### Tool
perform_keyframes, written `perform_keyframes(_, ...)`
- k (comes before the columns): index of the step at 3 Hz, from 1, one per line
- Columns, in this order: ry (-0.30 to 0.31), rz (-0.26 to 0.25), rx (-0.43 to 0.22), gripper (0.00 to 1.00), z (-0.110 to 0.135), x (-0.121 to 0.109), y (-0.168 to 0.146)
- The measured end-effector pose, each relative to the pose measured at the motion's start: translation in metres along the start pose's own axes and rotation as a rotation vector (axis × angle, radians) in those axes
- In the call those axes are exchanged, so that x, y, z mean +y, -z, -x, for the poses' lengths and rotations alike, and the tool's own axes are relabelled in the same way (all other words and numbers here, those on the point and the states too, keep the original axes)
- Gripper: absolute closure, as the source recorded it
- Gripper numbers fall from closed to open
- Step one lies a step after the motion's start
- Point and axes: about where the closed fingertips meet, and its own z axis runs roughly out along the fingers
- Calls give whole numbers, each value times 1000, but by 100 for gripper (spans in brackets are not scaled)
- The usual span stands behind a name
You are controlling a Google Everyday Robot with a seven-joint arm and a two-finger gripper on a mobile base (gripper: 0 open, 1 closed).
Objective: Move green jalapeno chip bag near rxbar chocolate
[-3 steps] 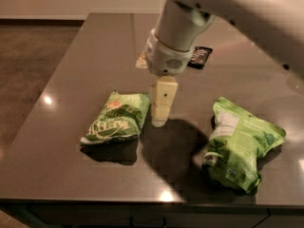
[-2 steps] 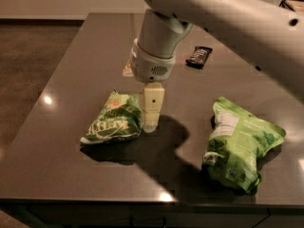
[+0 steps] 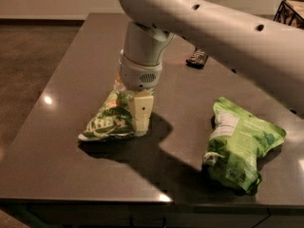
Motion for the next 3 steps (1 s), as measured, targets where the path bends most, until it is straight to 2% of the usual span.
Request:
perform_keyframes(1, 5, -1, 4, 40, 1, -3, 1)
perform_keyframes(2, -7, -34, 23, 63, -4, -9, 13)
perform_keyframes(3, -41, -86, 49, 86, -22, -18, 35)
